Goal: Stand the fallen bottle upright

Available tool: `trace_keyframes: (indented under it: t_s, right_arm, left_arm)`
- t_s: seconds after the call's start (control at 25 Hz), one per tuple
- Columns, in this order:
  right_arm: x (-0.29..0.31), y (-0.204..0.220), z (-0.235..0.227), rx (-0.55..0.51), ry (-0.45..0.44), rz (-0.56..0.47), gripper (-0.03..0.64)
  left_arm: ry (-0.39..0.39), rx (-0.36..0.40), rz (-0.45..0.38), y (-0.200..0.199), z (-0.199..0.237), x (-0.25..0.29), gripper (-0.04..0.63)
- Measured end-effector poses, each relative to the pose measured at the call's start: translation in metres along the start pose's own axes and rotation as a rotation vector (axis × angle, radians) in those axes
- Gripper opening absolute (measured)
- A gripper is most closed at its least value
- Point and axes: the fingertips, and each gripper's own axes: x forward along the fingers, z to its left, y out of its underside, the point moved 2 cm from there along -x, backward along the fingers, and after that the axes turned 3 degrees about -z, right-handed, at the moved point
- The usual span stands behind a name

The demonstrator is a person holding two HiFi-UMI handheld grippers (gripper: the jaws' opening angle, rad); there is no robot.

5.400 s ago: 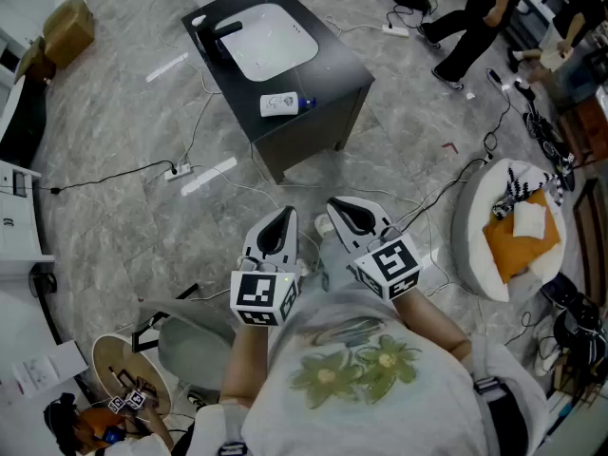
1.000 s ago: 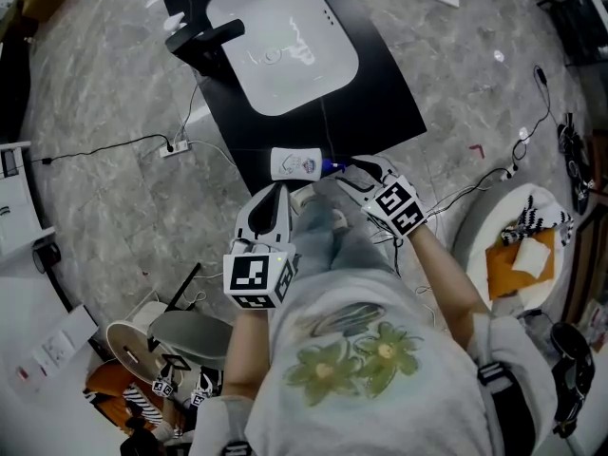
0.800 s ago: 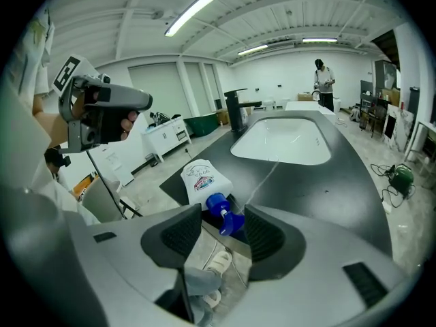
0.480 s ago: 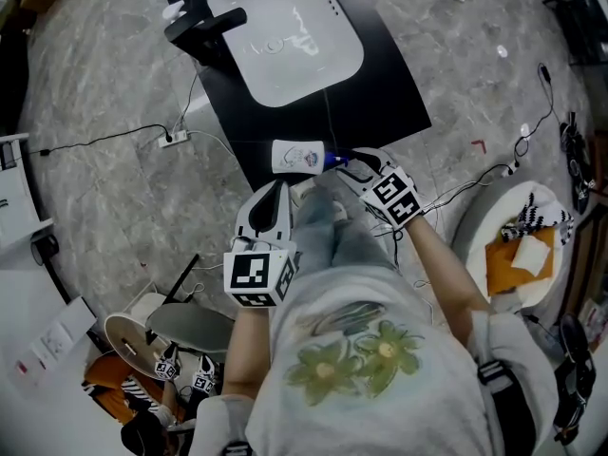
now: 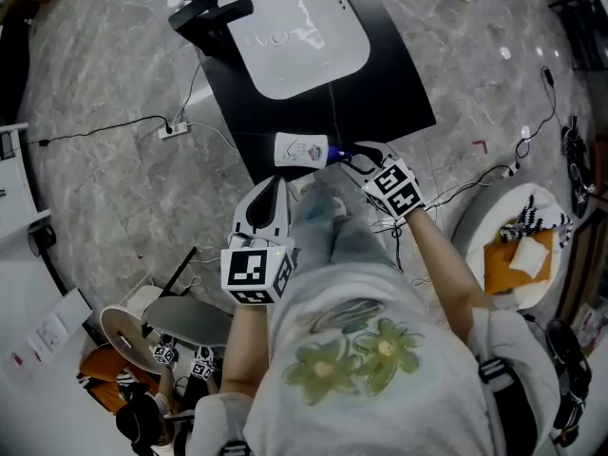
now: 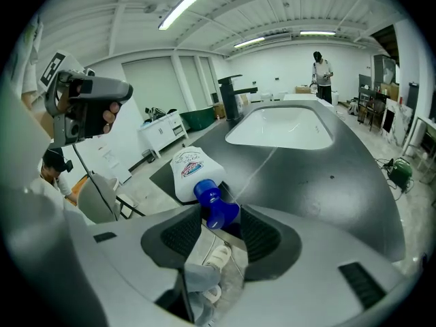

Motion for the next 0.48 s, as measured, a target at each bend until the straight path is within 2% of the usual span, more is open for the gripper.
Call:
trace_keyframes:
  t_s: [0.48]
  right_arm:
    - [0.0055,0.0064,-0.0011,-0.029,0.033,0.012,0.166]
  left_arm:
    - [-0.012,-0.009,-0.007,0.0018,0.0029,-0.0045,0.018]
